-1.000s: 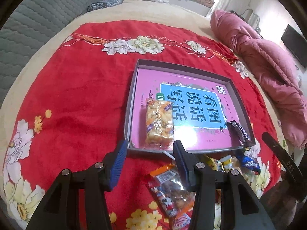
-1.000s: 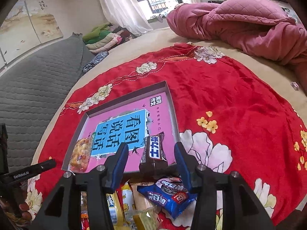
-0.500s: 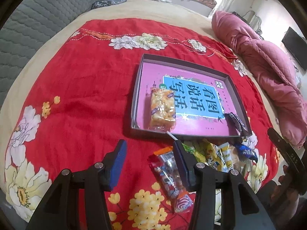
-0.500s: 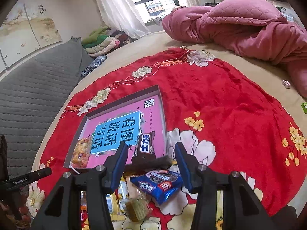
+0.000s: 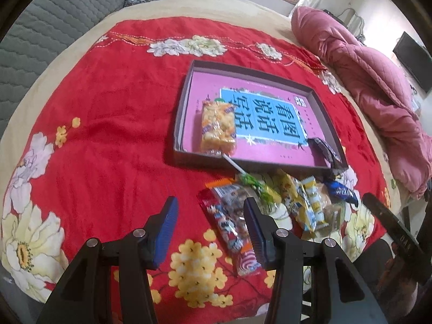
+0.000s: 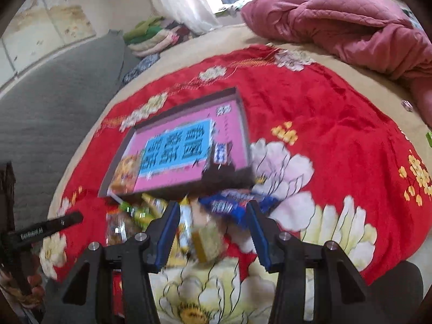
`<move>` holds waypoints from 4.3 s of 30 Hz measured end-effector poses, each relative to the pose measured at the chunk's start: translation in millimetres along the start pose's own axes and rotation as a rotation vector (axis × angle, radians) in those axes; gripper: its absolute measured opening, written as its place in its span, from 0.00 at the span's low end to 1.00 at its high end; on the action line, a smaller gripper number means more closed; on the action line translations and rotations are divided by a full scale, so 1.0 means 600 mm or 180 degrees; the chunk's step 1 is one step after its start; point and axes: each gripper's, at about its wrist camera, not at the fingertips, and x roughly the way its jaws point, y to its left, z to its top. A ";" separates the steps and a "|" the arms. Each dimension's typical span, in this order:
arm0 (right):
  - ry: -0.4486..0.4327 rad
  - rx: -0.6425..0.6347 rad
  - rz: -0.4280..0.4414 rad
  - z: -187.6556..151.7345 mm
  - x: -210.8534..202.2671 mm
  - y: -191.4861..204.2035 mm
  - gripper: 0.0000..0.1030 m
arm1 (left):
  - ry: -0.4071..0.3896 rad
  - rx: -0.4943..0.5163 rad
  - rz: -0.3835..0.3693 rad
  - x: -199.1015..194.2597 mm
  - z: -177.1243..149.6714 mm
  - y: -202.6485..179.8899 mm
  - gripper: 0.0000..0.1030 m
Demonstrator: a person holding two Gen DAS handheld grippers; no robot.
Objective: Organize snacks
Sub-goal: 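Open both tools and withdraw them from the box toward the remaining snacks, then grasp the clear nut snack bag with the left tool while the right tool reaches the cracker pack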
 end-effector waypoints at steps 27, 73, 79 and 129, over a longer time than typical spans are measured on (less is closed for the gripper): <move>0.0259 -0.0233 -0.0043 -0.037 0.019 0.027 0.49 | 0.0147 0.0167 -0.0172 0.040 -0.007 -0.065 0.50; 0.0417 -0.0448 -0.0125 -0.056 0.060 0.041 0.49 | 0.0461 0.0158 0.0560 0.145 -0.005 -0.124 0.54; 0.0429 -0.0697 -0.0266 -0.062 0.072 0.057 0.38 | 0.0461 0.0112 0.0554 0.153 -0.001 -0.118 0.54; 0.0296 -0.0291 0.0273 -0.044 0.053 0.029 0.34 | 0.0559 -0.0232 -0.0317 0.095 -0.029 -0.019 0.45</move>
